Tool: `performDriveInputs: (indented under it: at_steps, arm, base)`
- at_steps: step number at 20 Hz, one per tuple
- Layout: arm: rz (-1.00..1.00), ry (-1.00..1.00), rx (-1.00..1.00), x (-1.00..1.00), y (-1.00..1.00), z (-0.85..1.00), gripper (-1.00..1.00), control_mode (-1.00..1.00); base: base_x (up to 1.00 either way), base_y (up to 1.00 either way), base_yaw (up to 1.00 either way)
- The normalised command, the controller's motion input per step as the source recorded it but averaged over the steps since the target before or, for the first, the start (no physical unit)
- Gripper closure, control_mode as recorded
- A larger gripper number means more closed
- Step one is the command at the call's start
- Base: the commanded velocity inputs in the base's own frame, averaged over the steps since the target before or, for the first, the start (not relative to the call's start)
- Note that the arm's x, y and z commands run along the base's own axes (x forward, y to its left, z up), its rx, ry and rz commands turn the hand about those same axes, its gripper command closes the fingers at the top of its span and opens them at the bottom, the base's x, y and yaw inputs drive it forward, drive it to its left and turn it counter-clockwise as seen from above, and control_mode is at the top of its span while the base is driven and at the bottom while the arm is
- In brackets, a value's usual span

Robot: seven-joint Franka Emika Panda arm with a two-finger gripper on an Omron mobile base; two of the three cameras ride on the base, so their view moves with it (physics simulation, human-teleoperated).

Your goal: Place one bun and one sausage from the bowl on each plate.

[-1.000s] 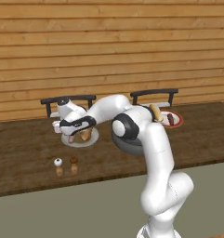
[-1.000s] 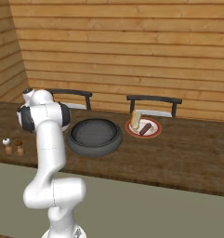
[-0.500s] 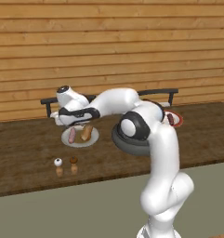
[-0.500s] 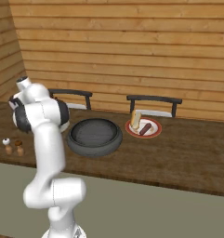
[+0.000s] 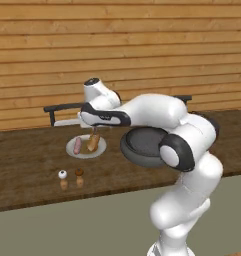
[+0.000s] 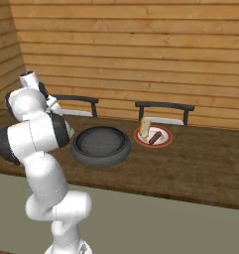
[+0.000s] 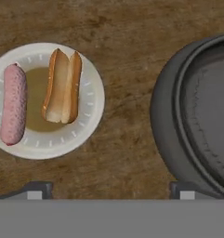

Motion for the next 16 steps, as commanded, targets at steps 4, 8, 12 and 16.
performDriveInputs:
  at_steps: [4,8,12,16]
  arm:
    - [-0.09,0.01,0.12,-0.99,-1.0,0.73,-1.0,-1.0]
    - [-0.1,0.03,0.13,-0.99,-0.99,0.77,-1.0,-1.0]
    - [-0.11,0.02,0.15,-1.0,-1.0,0.7,-1.0,-1.0]
    - [-0.06,0.01,0.1,-1.0,-1.0,0.59,-1.0,-1.0]
  base:
    - [0.0,0.0,0.0]
    - [0.0,0.0,0.0]
    - [0.0,0.0,0.0]
    - [0.0,0.0,0.0]
